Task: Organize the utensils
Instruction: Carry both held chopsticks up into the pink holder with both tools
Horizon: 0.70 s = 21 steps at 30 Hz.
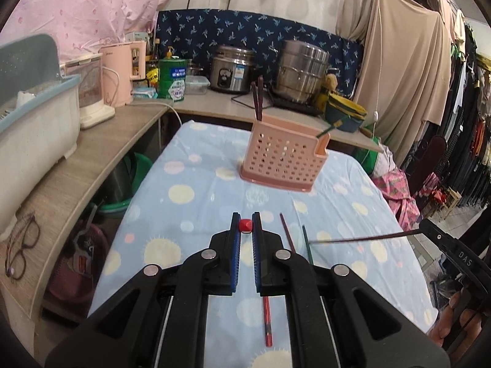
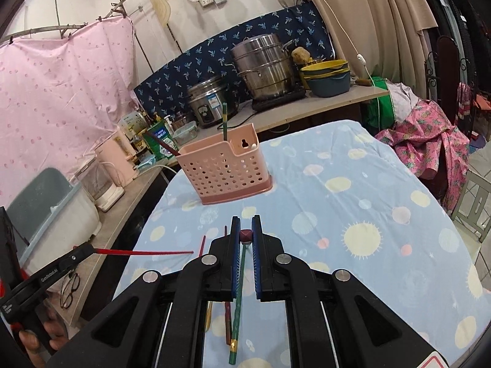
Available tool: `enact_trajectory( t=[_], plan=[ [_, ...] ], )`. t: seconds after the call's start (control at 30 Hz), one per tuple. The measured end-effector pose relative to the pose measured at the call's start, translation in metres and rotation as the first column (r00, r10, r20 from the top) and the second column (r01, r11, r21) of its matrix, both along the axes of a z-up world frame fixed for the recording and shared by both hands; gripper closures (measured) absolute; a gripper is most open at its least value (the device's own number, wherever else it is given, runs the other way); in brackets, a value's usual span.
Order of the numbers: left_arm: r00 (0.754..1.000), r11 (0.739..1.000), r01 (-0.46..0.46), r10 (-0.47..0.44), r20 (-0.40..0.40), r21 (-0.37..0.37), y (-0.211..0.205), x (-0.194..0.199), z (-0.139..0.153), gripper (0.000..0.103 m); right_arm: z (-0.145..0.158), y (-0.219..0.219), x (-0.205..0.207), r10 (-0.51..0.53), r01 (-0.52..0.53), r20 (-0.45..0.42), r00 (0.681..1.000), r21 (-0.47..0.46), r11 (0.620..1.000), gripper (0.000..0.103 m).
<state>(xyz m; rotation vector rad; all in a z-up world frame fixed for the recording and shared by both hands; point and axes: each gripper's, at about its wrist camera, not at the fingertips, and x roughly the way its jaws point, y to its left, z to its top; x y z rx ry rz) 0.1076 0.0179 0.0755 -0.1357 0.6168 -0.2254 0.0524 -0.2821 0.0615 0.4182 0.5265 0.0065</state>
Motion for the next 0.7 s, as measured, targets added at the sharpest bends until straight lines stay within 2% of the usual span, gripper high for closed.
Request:
enact_trajectory(
  t=[0.23, 0.53, 0.7],
  plan=[
    [0.999, 1.000, -0.001, 0.002, 0.035, -0.026, -0.002, 0.025, 0.021, 0.096, 0.024, -0.011, 0.017, -0.014, 0.013, 0.058, 0.998, 0.014, 1.000, 0.096],
    [0.993, 0.999, -0.004, 0.009, 0.118, -0.045, -0.011, 0.058, 0.058, 0.096, 0.049, -0.016, 0.049, 0.000, -0.005, 0.109, 0.994, 0.047, 0.999, 0.096],
    [0.985, 0.999, 0.000, 0.010, 0.173, -0.055, -0.019, 0.077, 0.083, 0.096, 0.068, -0.018, 0.069, -0.004, -0.008, 0.166, 0.986, 0.070, 0.997, 0.096]
  ],
)
